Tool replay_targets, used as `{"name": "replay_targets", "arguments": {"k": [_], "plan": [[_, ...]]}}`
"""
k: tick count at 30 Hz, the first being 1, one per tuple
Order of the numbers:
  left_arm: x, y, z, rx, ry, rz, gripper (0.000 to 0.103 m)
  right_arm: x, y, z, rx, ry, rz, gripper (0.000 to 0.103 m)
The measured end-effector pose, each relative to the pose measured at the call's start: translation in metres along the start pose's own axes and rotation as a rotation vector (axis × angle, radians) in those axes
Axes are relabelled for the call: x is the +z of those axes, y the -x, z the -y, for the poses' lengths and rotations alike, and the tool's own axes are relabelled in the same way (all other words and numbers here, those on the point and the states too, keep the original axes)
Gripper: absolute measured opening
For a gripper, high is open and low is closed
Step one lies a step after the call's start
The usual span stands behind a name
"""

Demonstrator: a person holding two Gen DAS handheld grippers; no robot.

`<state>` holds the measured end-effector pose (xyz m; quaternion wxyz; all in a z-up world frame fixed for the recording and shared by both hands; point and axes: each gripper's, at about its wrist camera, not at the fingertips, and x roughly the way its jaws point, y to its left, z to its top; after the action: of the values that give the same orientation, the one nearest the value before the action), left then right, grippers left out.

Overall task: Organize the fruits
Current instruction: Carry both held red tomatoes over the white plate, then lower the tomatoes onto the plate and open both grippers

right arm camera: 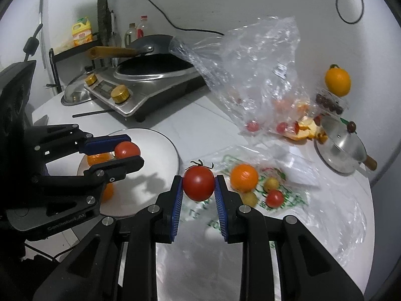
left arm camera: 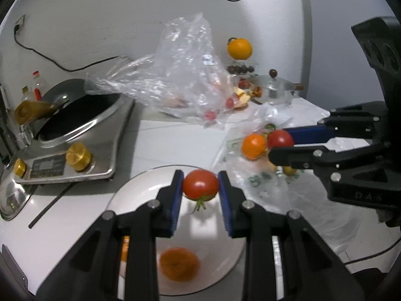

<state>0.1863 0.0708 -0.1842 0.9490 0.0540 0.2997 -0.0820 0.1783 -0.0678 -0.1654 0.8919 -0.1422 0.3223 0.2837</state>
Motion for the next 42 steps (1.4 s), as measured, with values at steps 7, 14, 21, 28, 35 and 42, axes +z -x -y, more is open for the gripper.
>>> {"name": "replay_targets", "arguments": {"k": [7,14,21,28,35,42], "plan": [[-0.008,0.001,-0.023,0.052,0.014,0.021,0.029,0.014,-0.019,-0.026,0.029,0.040,-0.020,0.027],[-0.014,-0.004,-0.043,0.073,0.049,0.016,0.029,0.026,-0.041,-0.047,0.058,0.072,-0.041,0.027],[-0.020,-0.015,-0.071,0.108,0.078,0.000,0.029,0.033,-0.062,-0.056,0.079,0.089,-0.063,0.027],[-0.026,-0.024,-0.090,0.117,0.122,-0.026,0.029,0.035,-0.082,-0.062,0.116,0.073,-0.077,0.027],[-0.031,-0.035,-0.097,0.098,0.122,-0.061,0.029,0.038,-0.097,-0.063,0.143,0.065,-0.079,0.027],[-0.031,-0.045,-0.094,0.060,0.116,-0.088,0.029,0.039,-0.110,-0.059,0.154,0.056,-0.091,0.027]]}}
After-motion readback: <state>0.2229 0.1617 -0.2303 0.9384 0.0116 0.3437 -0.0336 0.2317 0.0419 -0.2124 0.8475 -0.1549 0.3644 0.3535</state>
